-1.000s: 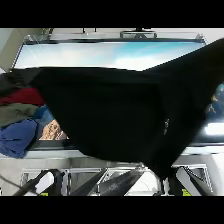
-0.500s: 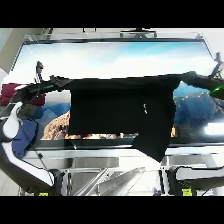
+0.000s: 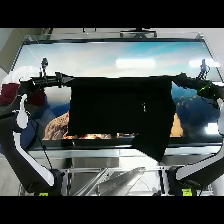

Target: Fold the shirts.

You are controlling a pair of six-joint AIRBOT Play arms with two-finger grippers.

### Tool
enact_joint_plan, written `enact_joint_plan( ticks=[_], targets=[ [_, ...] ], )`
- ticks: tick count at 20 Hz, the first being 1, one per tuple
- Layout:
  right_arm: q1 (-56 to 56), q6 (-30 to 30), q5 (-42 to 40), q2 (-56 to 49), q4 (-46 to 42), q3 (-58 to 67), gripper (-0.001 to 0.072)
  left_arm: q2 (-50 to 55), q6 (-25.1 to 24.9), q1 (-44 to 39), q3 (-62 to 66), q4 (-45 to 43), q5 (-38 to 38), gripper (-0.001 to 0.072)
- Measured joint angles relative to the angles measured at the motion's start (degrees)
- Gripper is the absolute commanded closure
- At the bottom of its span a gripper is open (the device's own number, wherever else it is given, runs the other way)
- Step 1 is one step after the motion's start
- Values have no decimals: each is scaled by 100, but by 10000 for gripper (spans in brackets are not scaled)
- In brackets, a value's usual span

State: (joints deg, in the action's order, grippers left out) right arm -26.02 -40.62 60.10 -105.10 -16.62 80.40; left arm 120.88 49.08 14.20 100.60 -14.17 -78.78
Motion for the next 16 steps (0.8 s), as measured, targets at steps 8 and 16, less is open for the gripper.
enact_joint_plan(
  ticks=[8, 16],
  targets=[
    [-101, -313, 409, -90, -1257, -232, 695, 44, 306, -66, -96, -1357, 162, 687],
    [-74, -476, 297, -201, -1624, -323, 455, 46, 236, -101, -313, -1604, 420, 413]
  ],
)
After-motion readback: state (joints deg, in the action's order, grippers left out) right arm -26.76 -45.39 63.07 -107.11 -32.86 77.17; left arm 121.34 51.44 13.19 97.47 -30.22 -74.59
